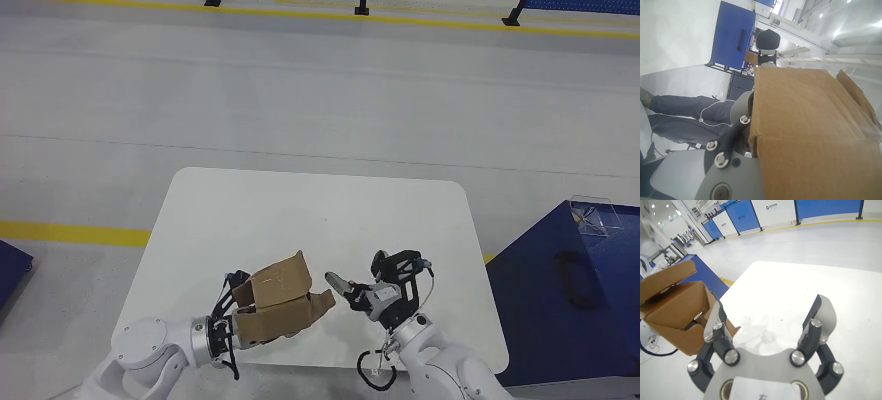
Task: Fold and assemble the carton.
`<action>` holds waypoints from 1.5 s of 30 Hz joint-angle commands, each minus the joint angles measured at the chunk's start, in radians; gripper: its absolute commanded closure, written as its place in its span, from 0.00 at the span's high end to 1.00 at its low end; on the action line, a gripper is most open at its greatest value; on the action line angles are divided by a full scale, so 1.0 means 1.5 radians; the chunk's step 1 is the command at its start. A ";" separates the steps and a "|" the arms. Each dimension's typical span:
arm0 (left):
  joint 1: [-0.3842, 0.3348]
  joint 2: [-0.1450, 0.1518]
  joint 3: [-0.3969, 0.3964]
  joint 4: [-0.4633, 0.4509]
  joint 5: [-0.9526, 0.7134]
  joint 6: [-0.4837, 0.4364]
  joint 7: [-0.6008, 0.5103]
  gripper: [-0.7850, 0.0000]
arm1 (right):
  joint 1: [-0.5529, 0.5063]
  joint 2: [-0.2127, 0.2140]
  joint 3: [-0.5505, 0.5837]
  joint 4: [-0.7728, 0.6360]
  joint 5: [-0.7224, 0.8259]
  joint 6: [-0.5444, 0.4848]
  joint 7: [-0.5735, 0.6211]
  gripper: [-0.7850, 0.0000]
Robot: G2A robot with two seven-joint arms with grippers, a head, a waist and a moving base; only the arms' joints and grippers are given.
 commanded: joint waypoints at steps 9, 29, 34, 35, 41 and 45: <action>-0.019 -0.002 0.006 0.010 -0.030 0.021 -0.018 0.00 | -0.011 0.006 0.012 0.052 0.222 -0.166 0.196 1.00; -0.018 -0.005 0.036 -0.002 0.015 0.015 -0.012 0.00 | -0.017 0.010 0.053 0.024 0.250 -0.199 0.130 1.00; -0.017 -0.005 0.037 -0.002 0.019 0.013 -0.012 0.00 | -0.013 0.010 0.050 0.021 0.245 -0.189 0.133 1.00; -0.017 -0.005 0.037 -0.003 0.021 0.013 -0.012 0.00 | -0.011 0.010 0.049 0.020 0.245 -0.187 0.133 1.00; -0.015 -0.004 0.035 -0.003 0.026 0.014 -0.014 0.00 | -0.001 0.009 0.041 0.022 0.237 -0.172 0.139 1.00; -0.017 -0.004 0.035 -0.001 0.030 0.014 -0.015 0.00 | 0.005 0.008 0.034 0.022 0.230 -0.162 0.141 1.00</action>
